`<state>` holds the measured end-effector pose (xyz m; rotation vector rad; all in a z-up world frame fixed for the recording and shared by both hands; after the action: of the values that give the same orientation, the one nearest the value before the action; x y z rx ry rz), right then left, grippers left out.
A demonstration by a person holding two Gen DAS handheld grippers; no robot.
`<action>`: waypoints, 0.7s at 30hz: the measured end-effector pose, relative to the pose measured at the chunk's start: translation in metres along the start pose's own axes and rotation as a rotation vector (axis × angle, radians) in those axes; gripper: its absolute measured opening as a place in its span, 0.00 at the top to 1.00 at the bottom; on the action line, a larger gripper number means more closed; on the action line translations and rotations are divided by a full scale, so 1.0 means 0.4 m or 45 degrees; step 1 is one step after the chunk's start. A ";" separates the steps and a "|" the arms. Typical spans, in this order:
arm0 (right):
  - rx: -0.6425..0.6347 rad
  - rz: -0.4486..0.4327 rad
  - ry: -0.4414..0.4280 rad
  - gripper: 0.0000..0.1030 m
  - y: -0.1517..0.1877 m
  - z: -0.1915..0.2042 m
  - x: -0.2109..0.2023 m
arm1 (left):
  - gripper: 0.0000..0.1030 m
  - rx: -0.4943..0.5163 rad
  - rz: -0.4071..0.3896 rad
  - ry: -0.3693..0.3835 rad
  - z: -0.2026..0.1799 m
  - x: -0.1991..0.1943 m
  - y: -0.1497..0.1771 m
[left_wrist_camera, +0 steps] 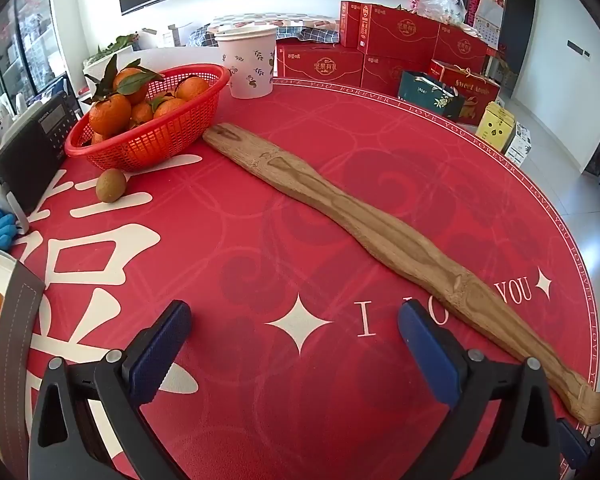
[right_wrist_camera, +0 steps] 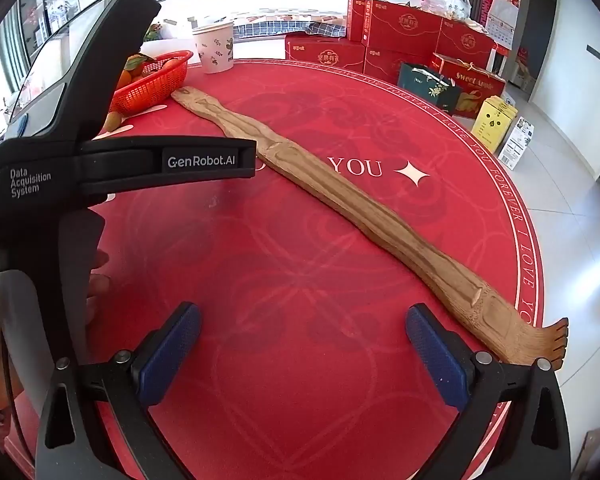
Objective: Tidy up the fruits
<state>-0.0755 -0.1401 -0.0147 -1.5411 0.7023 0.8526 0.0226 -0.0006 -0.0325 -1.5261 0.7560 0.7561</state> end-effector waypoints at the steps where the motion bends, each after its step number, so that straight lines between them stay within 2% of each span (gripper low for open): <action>1: -0.001 0.001 0.000 0.00 0.000 0.000 0.000 | 0.00 0.000 0.000 0.000 0.000 0.000 0.000; 21: -0.015 -0.015 -0.012 0.00 0.013 -0.006 -0.010 | 0.00 0.000 -0.001 0.000 0.000 0.000 0.000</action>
<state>-0.0817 -0.1432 -0.0140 -1.5494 0.6820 0.8557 0.0225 -0.0006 -0.0325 -1.5261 0.7555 0.7556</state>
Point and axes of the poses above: each gripper's, at about its wrist camera, not at the fingertips, and x roughly the way its jaws point, z to its left, y to its underside, the point moved 4 cm from there along x, roughly the way its jaws point, and after that the axes turned 7 degrees about -x, right-handed, at the moved point
